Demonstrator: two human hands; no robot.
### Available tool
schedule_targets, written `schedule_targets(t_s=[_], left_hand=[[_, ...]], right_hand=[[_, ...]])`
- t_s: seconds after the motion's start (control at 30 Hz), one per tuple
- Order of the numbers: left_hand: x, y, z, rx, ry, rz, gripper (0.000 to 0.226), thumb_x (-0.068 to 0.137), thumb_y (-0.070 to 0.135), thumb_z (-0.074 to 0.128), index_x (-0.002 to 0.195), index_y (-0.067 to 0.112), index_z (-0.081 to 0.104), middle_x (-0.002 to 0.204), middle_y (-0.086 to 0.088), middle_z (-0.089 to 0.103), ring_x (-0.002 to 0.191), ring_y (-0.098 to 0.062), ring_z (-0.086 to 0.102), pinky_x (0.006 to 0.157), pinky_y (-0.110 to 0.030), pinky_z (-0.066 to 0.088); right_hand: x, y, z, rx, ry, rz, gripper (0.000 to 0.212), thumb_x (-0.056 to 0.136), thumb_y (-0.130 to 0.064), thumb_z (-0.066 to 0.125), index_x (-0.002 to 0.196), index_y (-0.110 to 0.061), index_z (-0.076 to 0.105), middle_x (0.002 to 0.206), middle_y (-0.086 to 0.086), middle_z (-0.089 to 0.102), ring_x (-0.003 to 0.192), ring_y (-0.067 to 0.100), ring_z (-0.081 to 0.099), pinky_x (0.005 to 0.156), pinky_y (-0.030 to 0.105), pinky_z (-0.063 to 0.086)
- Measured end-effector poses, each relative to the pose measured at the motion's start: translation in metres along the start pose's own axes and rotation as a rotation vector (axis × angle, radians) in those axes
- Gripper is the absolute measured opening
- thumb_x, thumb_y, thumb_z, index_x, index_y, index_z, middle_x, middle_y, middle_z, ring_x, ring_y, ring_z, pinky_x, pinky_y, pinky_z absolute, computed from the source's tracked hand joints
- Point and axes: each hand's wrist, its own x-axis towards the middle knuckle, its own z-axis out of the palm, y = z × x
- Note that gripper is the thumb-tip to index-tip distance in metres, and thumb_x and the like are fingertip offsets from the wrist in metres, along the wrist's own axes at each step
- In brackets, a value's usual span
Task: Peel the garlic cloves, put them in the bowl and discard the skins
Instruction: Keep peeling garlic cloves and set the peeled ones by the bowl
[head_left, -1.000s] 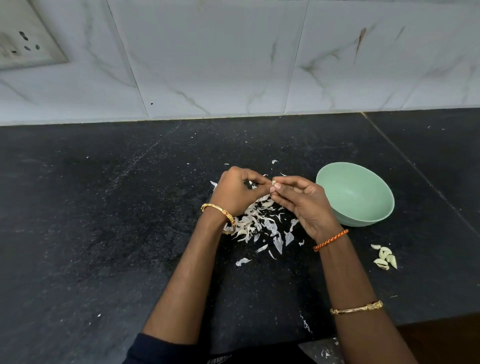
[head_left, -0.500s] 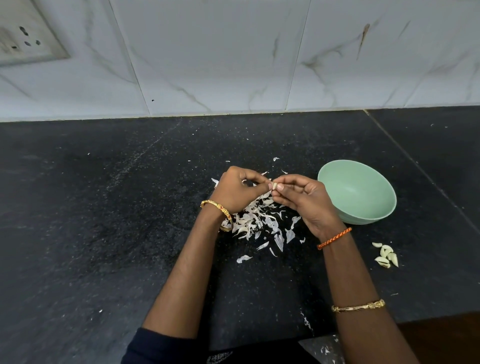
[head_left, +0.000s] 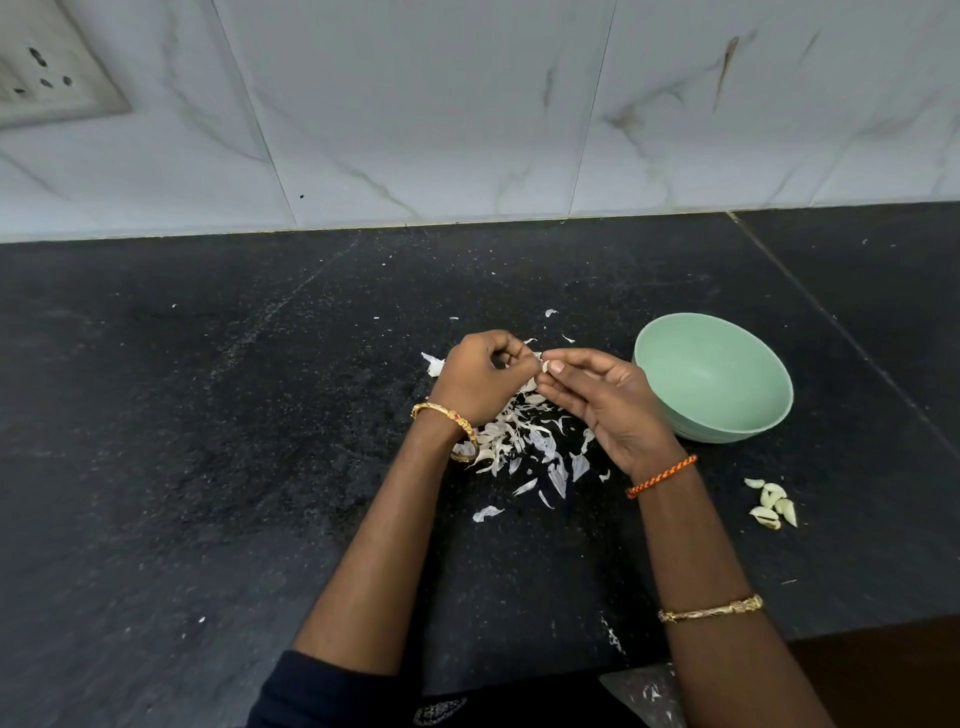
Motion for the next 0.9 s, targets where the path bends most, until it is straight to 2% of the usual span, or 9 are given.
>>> schedule_targets(t_s=[0.17, 0.37, 0.5, 0.67, 0.73, 0.83, 0.9], left_hand=[[0.004, -0.006, -0.002, -0.042, 0.004, -0.057, 0.016, 0.090, 0.018, 0.061, 0.084, 0.004, 0.067, 0.077, -0.006, 0.059, 0.067, -0.010, 0.049, 0.065, -0.023, 0.043], [0.004, -0.010, -0.001, -0.009, 0.024, -0.061, 0.019, 0.090, 0.023, 0.063, 0.073, 0.015, 0.064, 0.071, 0.000, 0.060, 0.065, -0.009, 0.051, 0.070, -0.032, 0.048], [0.000, -0.009, -0.001, -0.018, 0.062, -0.023, 0.019, 0.082, 0.017, 0.072, 0.066, 0.022, 0.062, 0.063, 0.010, 0.056, 0.060, -0.004, 0.050, 0.064, -0.024, 0.046], [-0.006, 0.000, 0.001, -0.029, 0.065, 0.052, 0.006, 0.080, 0.010, 0.072, 0.080, 0.015, 0.073, 0.073, 0.010, 0.067, 0.060, 0.007, 0.055, 0.064, -0.013, 0.045], [-0.010, 0.005, 0.003, 0.010, 0.042, 0.059, 0.004, 0.080, 0.012, 0.073, 0.083, 0.012, 0.075, 0.070, 0.010, 0.067, 0.051, 0.008, 0.052, 0.056, -0.009, 0.041], [-0.013, 0.004, 0.006, 0.096, 0.074, 0.061, 0.003, 0.078, 0.018, 0.073, 0.080, 0.018, 0.076, 0.069, 0.010, 0.070, 0.048, 0.002, 0.049, 0.054, -0.023, 0.047], [-0.016, 0.005, 0.006, 0.155, 0.078, 0.070, 0.003, 0.077, 0.021, 0.073, 0.076, 0.022, 0.075, 0.070, 0.010, 0.070, 0.047, 0.001, 0.048, 0.053, -0.025, 0.045]], right_hand=[[0.001, -0.001, -0.001, 0.058, -0.033, 0.006, 0.016, 0.087, 0.006, 0.057, 0.099, 0.000, 0.067, 0.087, 0.010, 0.074, 0.082, 0.015, 0.072, 0.073, 0.021, 0.057], [0.000, -0.004, -0.001, 0.149, -0.051, 0.051, 0.017, 0.088, 0.007, 0.055, 0.099, -0.001, 0.066, 0.090, 0.012, 0.074, 0.084, 0.017, 0.072, 0.073, 0.022, 0.057], [-0.003, -0.004, -0.003, 0.169, -0.036, 0.056, 0.016, 0.086, 0.006, 0.057, 0.097, 0.000, 0.066, 0.089, 0.014, 0.074, 0.085, 0.018, 0.072, 0.072, 0.021, 0.057], [-0.005, -0.001, -0.004, 0.067, 0.011, 0.001, 0.015, 0.085, 0.007, 0.059, 0.094, -0.002, 0.068, 0.083, 0.009, 0.074, 0.079, 0.015, 0.072, 0.070, 0.020, 0.057], [-0.005, 0.001, -0.004, 0.021, 0.027, -0.023, 0.015, 0.085, 0.008, 0.060, 0.093, -0.002, 0.068, 0.084, 0.010, 0.074, 0.081, 0.016, 0.072, 0.071, 0.020, 0.057], [-0.007, 0.002, -0.002, -0.076, 0.045, -0.076, 0.014, 0.083, 0.008, 0.063, 0.090, -0.002, 0.069, 0.084, 0.010, 0.072, 0.080, 0.016, 0.072, 0.069, 0.019, 0.056], [-0.008, 0.001, -0.003, -0.156, 0.052, -0.116, 0.014, 0.082, 0.008, 0.065, 0.088, -0.003, 0.070, 0.084, 0.010, 0.072, 0.078, 0.015, 0.072, 0.069, 0.020, 0.057]])
